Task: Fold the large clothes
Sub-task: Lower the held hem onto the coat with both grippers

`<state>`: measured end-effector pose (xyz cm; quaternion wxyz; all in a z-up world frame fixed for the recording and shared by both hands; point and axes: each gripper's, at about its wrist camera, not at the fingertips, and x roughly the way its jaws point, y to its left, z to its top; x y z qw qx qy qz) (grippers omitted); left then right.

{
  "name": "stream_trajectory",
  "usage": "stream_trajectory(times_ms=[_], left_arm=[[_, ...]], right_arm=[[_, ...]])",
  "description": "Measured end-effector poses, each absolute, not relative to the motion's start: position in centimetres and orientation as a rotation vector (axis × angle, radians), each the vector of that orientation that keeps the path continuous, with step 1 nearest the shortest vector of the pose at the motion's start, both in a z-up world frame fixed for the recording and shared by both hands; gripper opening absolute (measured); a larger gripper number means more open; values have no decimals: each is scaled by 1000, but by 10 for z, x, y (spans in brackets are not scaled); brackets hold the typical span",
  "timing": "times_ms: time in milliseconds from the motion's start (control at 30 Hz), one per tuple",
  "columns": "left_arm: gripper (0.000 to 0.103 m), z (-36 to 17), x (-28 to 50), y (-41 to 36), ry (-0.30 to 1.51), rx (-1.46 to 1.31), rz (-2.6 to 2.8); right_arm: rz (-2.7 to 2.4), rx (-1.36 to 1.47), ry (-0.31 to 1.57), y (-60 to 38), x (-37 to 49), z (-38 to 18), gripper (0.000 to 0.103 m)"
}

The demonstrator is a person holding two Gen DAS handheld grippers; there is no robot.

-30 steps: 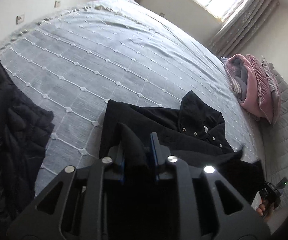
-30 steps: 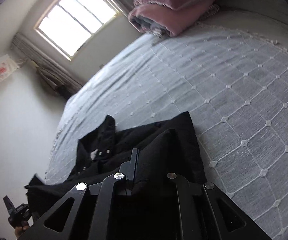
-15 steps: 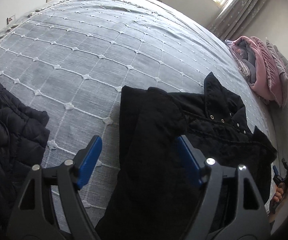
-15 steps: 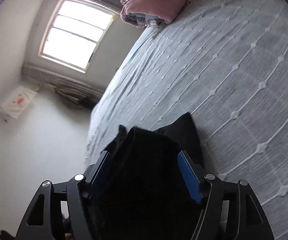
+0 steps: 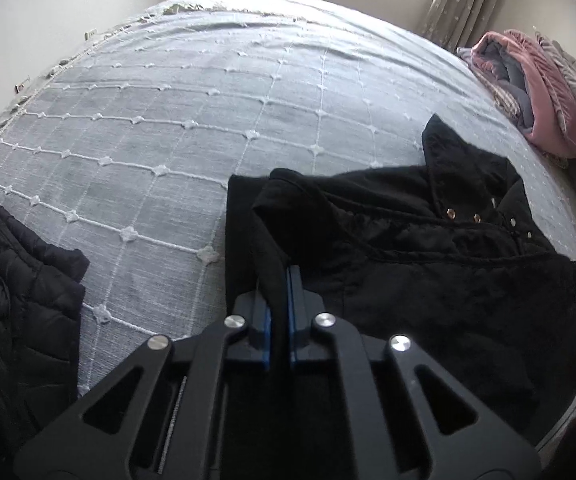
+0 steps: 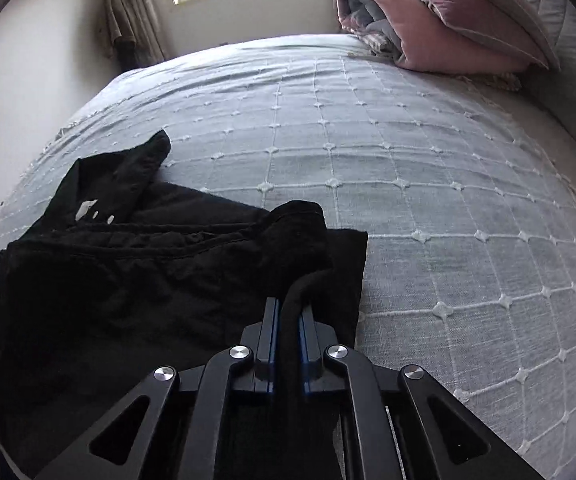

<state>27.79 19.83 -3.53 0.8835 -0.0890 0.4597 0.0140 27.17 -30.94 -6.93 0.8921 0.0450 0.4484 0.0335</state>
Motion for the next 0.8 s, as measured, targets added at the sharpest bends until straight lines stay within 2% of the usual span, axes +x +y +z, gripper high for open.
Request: stream_trajectory(times_ms=[200,400,467,600,733,800], left_arm=[[6,24,285,199,785,-196,40],[6,83,339,175,635,-110,116],[6,87,359,168,613,-63,152],[6,47,420,155,652,-5,230],[6,-36,453,146,762,59,296],[6,-74,455,150,808,41,308]], right_arm=[[38,101,770,-312,271,-7,5],[-62,98,635,-308,321,48,4],[-88,129,619,-311,342,53,5],[-168,198,669,-310,398,22,5],[-249,372,834,-320,443,-75,5],[-300,343,893,-317,449,-118,5]])
